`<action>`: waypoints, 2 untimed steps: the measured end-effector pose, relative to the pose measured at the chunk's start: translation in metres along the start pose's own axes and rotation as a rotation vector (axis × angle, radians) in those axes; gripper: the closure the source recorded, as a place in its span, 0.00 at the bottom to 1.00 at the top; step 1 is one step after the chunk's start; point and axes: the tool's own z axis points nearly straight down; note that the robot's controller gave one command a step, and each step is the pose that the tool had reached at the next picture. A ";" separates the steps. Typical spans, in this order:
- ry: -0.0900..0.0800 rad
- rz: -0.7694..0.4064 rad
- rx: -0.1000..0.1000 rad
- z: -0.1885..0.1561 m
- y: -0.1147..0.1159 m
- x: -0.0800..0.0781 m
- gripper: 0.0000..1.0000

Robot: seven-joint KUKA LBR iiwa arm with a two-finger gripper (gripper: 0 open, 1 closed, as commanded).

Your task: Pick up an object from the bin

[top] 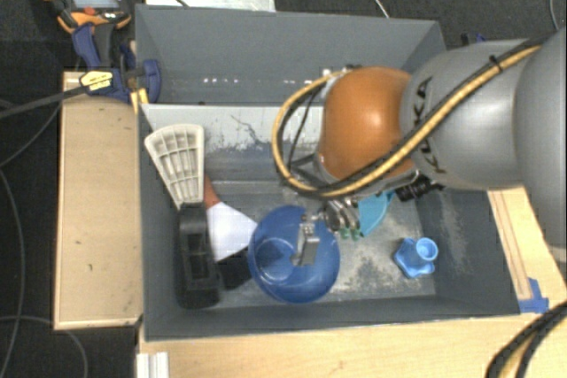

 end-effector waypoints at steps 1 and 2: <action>-0.008 0.006 -0.001 -0.004 -0.001 -0.002 0.00; -0.001 -0.027 0.000 0.071 -0.013 -0.023 0.00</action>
Offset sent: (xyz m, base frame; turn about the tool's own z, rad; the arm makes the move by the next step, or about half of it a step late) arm 0.0225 -0.0123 -0.0716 -0.0295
